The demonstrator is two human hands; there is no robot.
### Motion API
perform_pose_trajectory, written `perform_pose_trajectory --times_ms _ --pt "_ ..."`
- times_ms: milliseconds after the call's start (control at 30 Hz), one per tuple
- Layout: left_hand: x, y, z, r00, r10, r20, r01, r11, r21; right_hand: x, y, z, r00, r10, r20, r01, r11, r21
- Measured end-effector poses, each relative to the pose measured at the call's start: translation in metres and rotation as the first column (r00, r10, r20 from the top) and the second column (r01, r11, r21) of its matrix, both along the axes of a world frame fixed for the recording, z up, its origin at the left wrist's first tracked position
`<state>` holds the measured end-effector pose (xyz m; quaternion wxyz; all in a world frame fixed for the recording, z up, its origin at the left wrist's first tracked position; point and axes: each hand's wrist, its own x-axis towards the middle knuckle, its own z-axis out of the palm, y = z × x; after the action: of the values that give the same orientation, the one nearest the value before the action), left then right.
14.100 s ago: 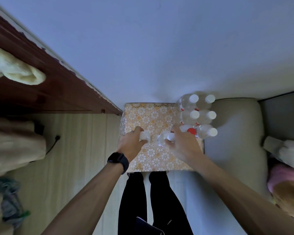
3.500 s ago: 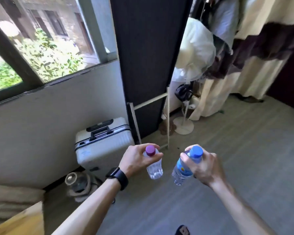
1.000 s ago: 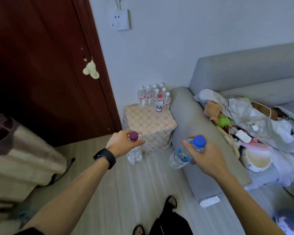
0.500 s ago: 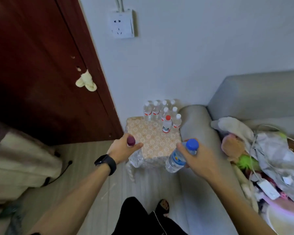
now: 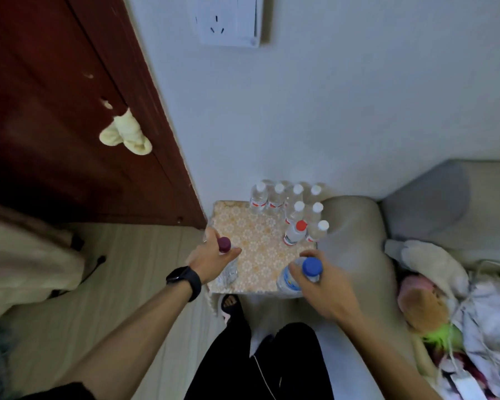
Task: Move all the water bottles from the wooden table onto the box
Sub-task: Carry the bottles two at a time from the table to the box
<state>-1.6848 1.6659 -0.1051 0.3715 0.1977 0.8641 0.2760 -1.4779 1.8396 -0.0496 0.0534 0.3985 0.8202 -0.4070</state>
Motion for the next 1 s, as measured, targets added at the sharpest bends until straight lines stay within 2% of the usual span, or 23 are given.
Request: perform_pose_trajectory --times_ms 200,400,533,667,800,900,1000 --pt "-0.005 0.035 -0.077 0.987 -0.158 0.026 0.160 0.986 -0.050 -0.046 0.025 -0.082 0.996 0.049 0.074 -0.041 0.992 -0.117" --pt "-0.008 0.052 -0.157 0.983 -0.151 -0.104 0.138 0.983 -0.122 -0.087 0.040 -0.176 0.994 -0.010 0.111 0.029 0.985 -0.169" --pt "-0.007 0.060 -0.189 0.989 -0.079 -0.129 0.063 0.990 -0.123 -0.095 0.040 -0.220 0.994 -0.054 0.095 0.071 0.979 -0.192" --pt "-0.008 0.068 -0.198 0.990 -0.051 -0.132 0.040 0.995 -0.086 -0.101 0.039 -0.232 0.992 0.013 0.127 0.013 0.979 -0.205" --pt "-0.009 0.071 -0.194 0.991 -0.038 -0.132 0.026 0.995 -0.093 -0.098 0.042 -0.224 0.976 0.127 0.179 -0.103 0.985 -0.136" --pt "-0.012 0.070 -0.190 0.997 0.024 -0.077 -0.032 0.993 -0.109 -0.091 0.041 -0.211 0.958 0.119 0.262 -0.102 0.992 -0.080" --pt "-0.018 0.070 -0.190 0.999 0.019 -0.033 -0.024 0.989 -0.148 -0.090 0.040 -0.203 0.935 0.142 0.326 -0.149 0.989 -0.002"
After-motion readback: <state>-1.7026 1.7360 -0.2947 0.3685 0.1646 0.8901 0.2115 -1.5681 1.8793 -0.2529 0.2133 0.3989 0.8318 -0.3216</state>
